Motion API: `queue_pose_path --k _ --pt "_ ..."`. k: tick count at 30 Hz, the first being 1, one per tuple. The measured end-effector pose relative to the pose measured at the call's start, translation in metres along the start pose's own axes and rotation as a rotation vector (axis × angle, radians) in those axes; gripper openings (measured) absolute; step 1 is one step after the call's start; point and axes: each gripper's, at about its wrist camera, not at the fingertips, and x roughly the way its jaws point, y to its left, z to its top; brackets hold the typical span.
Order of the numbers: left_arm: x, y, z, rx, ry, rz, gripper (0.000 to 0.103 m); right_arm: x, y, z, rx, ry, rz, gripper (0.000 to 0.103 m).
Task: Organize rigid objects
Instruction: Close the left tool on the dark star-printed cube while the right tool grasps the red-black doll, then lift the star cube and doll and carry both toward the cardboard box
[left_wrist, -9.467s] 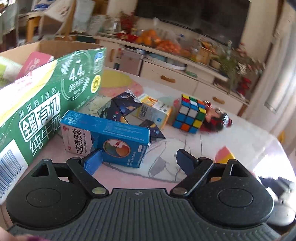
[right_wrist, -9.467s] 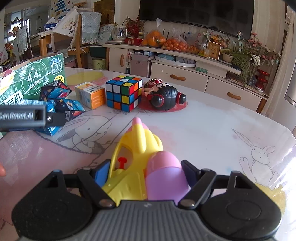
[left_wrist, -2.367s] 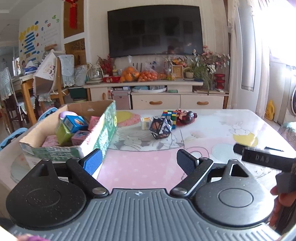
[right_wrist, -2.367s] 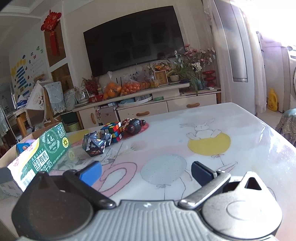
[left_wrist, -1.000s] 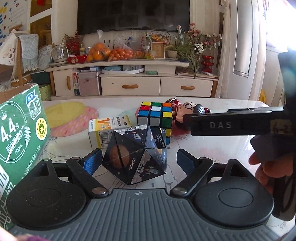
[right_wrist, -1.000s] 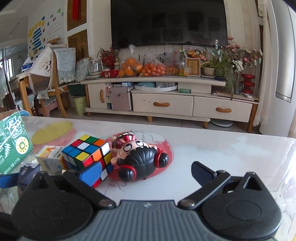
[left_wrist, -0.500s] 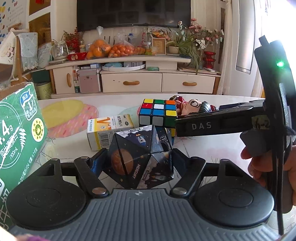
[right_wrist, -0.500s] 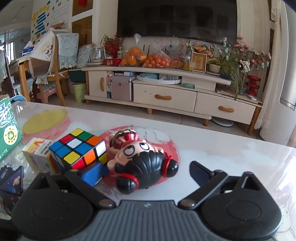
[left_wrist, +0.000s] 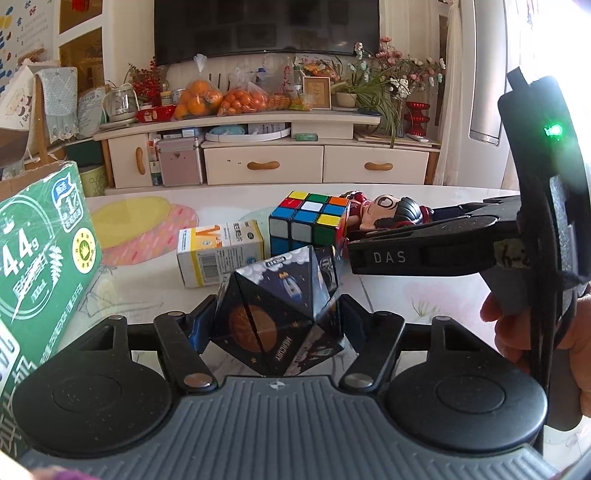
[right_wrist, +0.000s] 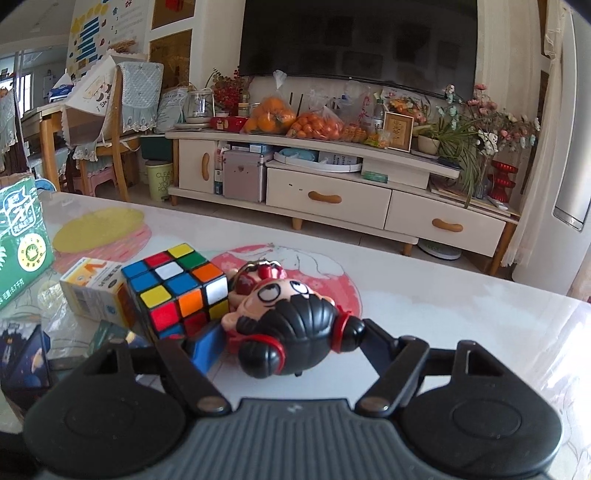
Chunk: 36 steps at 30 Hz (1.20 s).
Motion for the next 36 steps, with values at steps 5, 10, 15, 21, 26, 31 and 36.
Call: queue_pose_path --k 5,10,15,21,26,31,36 --pt "-0.006 0.0 -0.004 -0.002 0.003 0.001 0.083 -0.021 0.005 -0.012 0.01 -0.011 -0.01 0.077" --pt "-0.015 -0.001 -0.009 -0.015 0.016 -0.01 0.083 -0.043 0.008 -0.025 0.022 -0.021 -0.015 0.077" --pt "-0.025 0.001 -0.016 -0.017 0.023 -0.02 0.083 -0.063 0.016 -0.037 0.03 -0.013 -0.014 0.077" --pt "-0.039 0.004 -0.025 0.003 0.024 -0.014 0.083 -0.084 0.027 -0.051 0.042 0.004 -0.017 0.077" --pt "-0.05 0.008 -0.033 0.012 0.026 -0.014 0.083 -0.099 0.039 -0.061 0.042 0.017 -0.022 0.077" --pt "-0.062 0.014 -0.041 -0.002 0.036 -0.015 0.083 -0.118 0.048 -0.07 0.04 0.028 -0.029 0.077" --pt "-0.075 0.018 -0.047 -0.008 0.033 -0.015 0.083 -0.137 0.055 -0.077 0.047 0.033 -0.033 0.077"
